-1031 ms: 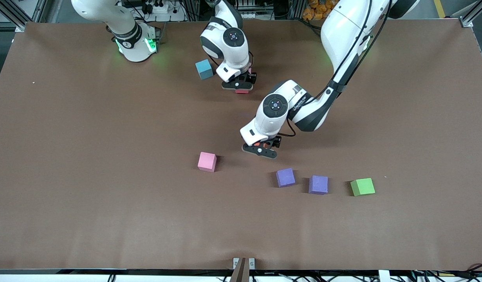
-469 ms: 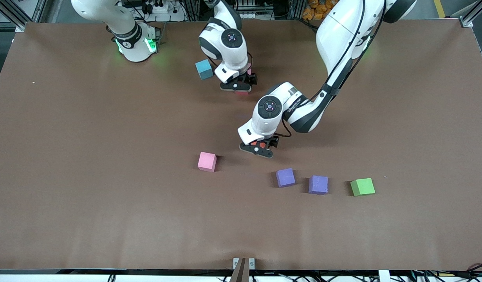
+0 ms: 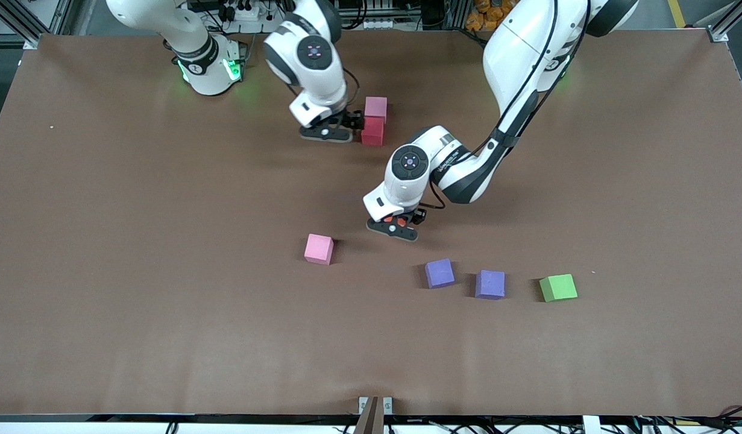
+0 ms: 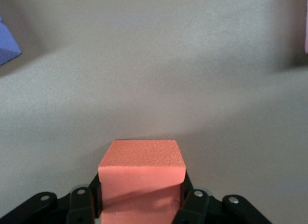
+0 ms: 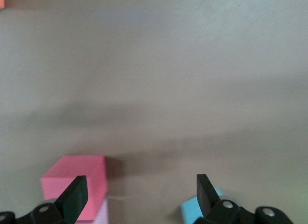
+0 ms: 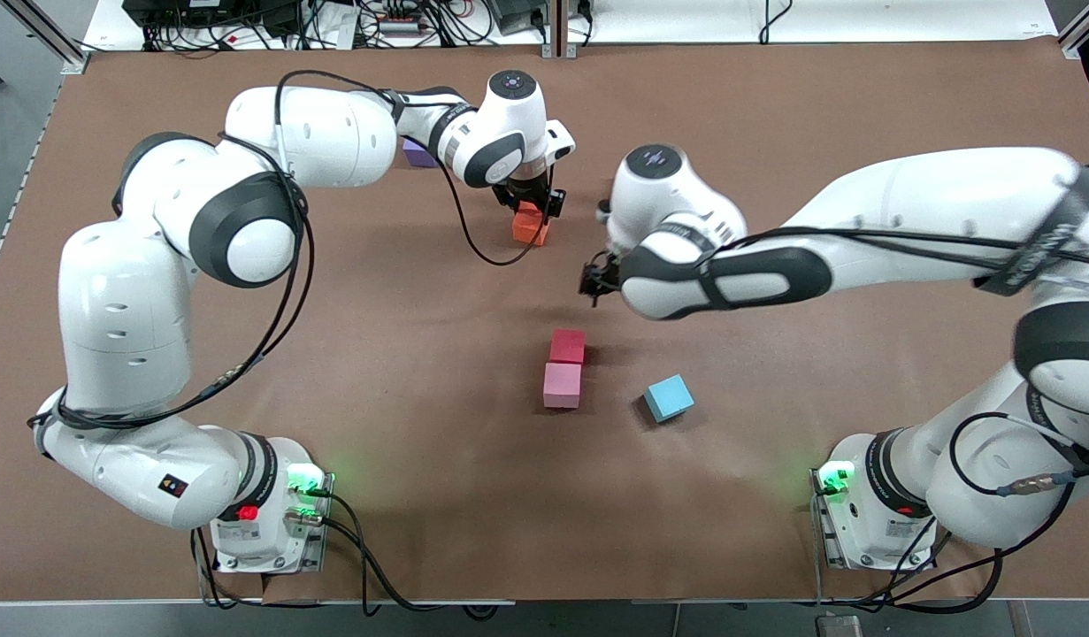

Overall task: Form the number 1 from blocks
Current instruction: 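Place the red block below the pale pink block with the right gripper, then move the right gripper to the pink block and grasp it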

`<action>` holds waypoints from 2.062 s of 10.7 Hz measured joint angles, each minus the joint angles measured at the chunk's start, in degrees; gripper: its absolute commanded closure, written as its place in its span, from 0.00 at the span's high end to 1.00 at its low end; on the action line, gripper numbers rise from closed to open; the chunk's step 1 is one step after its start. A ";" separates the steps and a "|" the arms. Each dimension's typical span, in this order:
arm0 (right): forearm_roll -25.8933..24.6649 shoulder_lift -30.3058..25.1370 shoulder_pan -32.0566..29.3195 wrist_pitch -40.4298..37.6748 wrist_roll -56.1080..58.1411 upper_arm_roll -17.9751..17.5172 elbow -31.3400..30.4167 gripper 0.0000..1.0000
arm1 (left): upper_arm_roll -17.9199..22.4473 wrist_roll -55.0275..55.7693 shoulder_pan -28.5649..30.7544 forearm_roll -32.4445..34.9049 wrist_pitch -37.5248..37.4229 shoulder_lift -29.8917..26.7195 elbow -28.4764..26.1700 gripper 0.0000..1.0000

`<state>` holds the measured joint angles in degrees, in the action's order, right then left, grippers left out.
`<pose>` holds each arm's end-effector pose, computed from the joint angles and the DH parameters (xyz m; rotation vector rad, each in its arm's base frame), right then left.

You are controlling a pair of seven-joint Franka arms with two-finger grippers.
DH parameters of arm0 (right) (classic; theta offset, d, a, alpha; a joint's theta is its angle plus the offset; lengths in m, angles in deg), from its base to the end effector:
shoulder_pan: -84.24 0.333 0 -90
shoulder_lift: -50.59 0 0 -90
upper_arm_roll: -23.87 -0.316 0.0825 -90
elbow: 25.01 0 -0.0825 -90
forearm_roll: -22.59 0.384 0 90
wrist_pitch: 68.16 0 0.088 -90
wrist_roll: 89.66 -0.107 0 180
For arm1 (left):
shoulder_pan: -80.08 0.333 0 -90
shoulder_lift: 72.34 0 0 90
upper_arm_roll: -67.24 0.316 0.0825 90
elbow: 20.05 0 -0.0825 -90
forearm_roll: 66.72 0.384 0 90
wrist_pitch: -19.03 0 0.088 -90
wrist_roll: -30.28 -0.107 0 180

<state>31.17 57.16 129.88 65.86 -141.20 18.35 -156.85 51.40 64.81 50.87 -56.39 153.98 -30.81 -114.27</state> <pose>0.3207 0.4022 0.2920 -3.1172 0.1796 0.2147 0.5034 -0.4689 0.2042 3.0661 -0.3735 -0.0306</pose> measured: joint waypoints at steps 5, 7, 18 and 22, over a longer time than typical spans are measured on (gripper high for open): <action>-0.89 -2.78 -15.76 -2.15 15.57 0.07 -1.52 1.00 | -3.83 15.54 -1.04 0.11 -5.14 -1.52 1.19 0.00; -0.94 -2.70 -22.38 0.18 18.66 0.28 -0.83 1.00 | -6.40 20.98 -1.34 0.11 -7.27 -2.62 1.23 0.00; -0.88 27.05 -21.42 1.20 14.16 3.62 35.73 1.00 | -13.58 25.13 -1.22 6.72 -9.40 -2.65 -4.74 0.00; -0.89 31.34 -18.11 2.82 13.22 4.40 38.98 1.00 | -14.92 25.14 -0.97 7.38 -9.40 -2.71 -5.41 0.00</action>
<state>30.28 88.50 111.76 68.67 -127.98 22.75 -117.87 36.48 89.96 49.90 -49.00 144.59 -33.53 -119.68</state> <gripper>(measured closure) 0.000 0.432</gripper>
